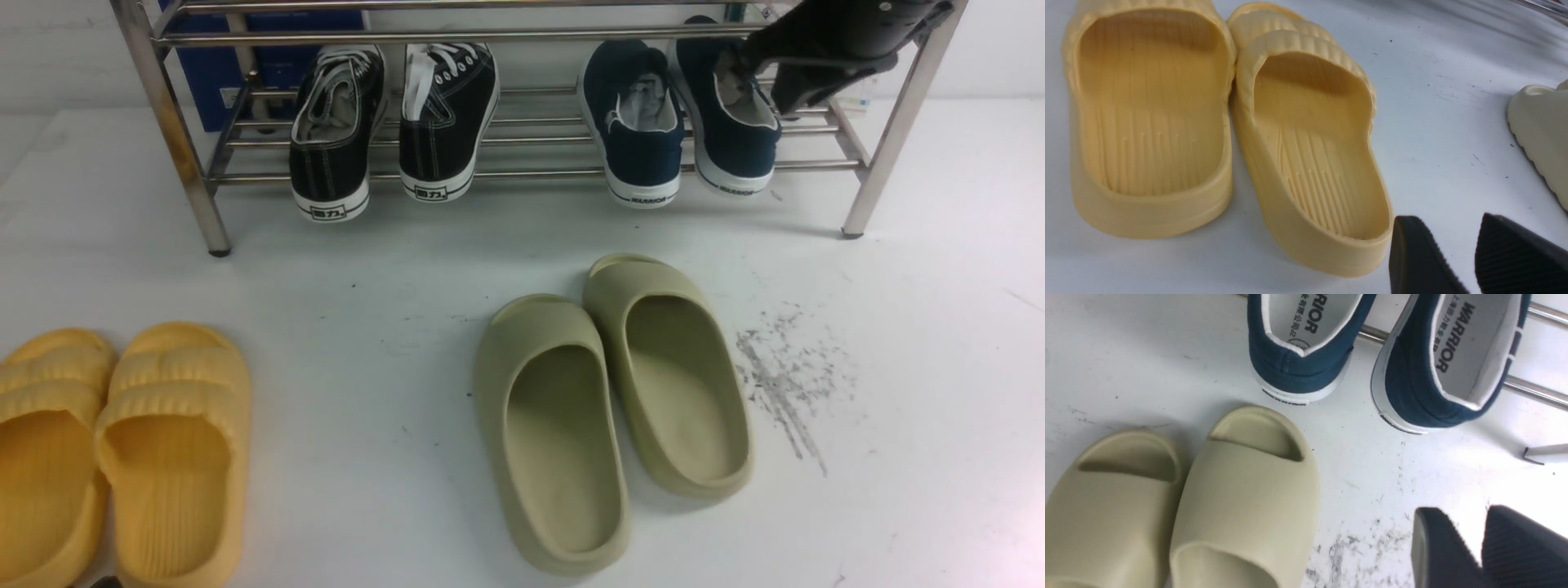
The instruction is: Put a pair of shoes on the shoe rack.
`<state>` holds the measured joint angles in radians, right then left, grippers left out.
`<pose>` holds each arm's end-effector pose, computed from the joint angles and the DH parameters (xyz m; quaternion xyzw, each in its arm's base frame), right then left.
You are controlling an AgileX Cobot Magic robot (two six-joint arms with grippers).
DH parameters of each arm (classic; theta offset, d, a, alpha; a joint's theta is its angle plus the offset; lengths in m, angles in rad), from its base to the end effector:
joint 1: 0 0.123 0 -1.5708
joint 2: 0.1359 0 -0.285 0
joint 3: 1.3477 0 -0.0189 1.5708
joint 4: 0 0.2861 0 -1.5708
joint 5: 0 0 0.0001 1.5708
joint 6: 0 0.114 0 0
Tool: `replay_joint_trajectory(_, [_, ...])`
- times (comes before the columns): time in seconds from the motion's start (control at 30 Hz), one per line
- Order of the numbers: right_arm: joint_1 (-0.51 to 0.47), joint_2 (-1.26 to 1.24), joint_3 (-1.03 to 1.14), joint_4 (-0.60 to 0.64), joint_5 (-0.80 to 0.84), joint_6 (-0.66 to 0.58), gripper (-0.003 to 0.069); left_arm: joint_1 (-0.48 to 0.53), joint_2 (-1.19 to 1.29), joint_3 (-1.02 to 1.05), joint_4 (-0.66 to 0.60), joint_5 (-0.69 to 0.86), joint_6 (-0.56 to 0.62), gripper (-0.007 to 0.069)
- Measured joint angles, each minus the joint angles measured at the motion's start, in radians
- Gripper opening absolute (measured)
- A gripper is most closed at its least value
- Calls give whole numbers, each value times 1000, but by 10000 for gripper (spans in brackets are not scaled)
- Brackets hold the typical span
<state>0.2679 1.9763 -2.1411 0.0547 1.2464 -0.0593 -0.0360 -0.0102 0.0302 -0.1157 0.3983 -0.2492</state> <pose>0.4625 0.1331 0.3614 -0.1551 0.9458 0.0568 0.2797 0.1089 -0.0090 0.1599 -0.1166 0.8048 -0.1311 0.5671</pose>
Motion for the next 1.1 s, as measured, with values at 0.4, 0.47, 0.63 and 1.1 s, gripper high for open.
replay_joint_trajectory(0.4, [0,-460,487,4,14,24,13,0,0,0,0,0,0,239])
replay_joint_trajectory(0.47, [0,-476,494,4,15,24,13,0,0,0,0,0,0,239])
replay_joint_trajectory(0.63, [0,-499,501,2,14,24,13,0,0,0,0,0,0,239])
replay_joint_trajectory(1.1, [-7,-964,1122,-42,-477,1,13,0,0,0,0,0,0,239])
